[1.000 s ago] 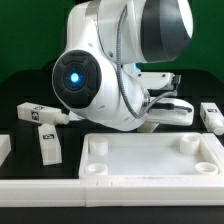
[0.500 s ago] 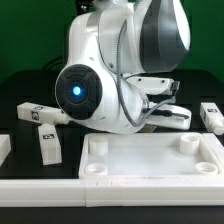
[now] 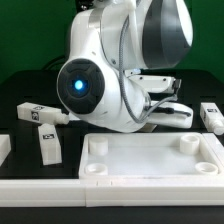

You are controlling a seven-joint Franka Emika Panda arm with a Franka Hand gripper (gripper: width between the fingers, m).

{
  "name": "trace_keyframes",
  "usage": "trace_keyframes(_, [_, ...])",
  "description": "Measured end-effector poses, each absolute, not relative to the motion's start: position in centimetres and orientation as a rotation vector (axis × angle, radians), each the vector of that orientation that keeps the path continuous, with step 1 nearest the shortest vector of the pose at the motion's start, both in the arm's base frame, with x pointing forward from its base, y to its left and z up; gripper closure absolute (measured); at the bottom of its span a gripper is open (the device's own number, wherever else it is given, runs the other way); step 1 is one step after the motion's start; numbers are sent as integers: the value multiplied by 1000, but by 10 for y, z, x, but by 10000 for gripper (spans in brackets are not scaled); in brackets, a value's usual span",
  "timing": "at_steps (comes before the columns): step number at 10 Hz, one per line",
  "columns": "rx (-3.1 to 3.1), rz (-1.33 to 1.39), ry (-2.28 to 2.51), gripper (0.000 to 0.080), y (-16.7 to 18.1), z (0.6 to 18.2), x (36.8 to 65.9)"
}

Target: Assemble desk

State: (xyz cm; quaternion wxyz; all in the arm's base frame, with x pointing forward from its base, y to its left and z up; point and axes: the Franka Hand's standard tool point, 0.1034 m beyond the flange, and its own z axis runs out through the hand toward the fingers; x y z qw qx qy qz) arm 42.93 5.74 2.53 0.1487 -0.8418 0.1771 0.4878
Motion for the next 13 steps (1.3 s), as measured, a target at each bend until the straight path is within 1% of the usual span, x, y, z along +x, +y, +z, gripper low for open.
trace_keyframes(1, [-2432, 1370, 489, 516, 60, 46, 442])
trace_keyframes(2, [-2484, 1262, 490, 516, 61, 66, 460])
trace_keyframes(3, [-2553, 1136, 485, 516, 64, 79, 471])
trace_keyframes(4, [-2605, 1034, 470, 516, 67, 82, 474])
trace_keyframes(5, [-2634, 979, 485, 515, 67, 79, 472])
trace_keyframes(6, [-2681, 867, 501, 515, 66, 78, 479])
trace_keyframes(7, [-2717, 784, 489, 515, 70, 85, 486])
trace_keyframes(8, [-2751, 651, 426, 515, 79, 109, 509])
trace_keyframes(9, [-2772, 553, 281, 515, 82, 127, 533])
trace_keyframes(10, [-2797, 480, 214, 515, 85, 131, 551])
trace_keyframes(11, [-2827, 405, 282, 515, 88, 126, 548])
trace_keyframes(13, [-2868, 225, 303, 515, 83, 125, 546])
